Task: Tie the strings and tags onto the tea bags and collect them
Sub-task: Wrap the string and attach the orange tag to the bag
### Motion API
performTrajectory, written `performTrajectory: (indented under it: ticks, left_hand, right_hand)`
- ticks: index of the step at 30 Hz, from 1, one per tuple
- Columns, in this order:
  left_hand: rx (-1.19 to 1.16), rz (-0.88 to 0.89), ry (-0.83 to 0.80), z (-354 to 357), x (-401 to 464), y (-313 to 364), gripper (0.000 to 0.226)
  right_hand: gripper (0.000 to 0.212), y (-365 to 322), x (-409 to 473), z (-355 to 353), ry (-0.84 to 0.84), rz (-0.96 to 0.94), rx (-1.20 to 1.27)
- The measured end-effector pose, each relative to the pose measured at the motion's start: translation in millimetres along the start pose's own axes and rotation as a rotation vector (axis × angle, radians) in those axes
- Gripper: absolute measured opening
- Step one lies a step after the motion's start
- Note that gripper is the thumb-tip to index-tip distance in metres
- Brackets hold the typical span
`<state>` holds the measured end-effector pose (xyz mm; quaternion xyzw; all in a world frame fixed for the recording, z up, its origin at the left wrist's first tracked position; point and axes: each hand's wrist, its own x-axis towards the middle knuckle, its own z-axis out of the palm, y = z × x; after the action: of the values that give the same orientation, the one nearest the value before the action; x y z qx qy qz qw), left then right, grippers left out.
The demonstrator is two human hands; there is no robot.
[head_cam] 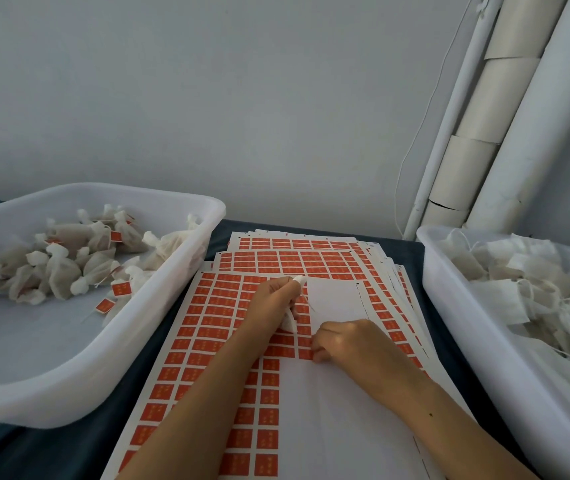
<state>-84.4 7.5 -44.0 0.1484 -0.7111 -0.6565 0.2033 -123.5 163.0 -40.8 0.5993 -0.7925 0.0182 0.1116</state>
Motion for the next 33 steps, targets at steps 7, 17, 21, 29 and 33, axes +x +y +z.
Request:
performTrajectory:
  ticks: [7, 17, 21, 29, 33]
  left_hand:
    - [-0.002, -0.007, -0.007, 1, 1, 1, 0.035]
    - [-0.004, -0.012, -0.010, 0, 0, 0, 0.035]
    - [-0.003, -0.009, -0.025, -1, 1, 0, 0.036]
    - [-0.011, 0.006, -0.047, -1, 0, 0, 0.037]
    - [-0.013, -0.005, -0.040, -1, -1, -1, 0.035]
  right_hand:
    - [0.029, -2, -2, -1, 0.080, -0.005, -0.019]
    - [0.032, 0, -5, 5, 0.237, -0.097, -0.071]
    - [0.035, 1, -6, 3, 0.192, -0.128, -0.061]
    - [0.034, -4, -1, 0, 0.200, -0.144, -0.062]
    - [0.029, -7, 1, -3, 0.230, -0.109, -0.028]
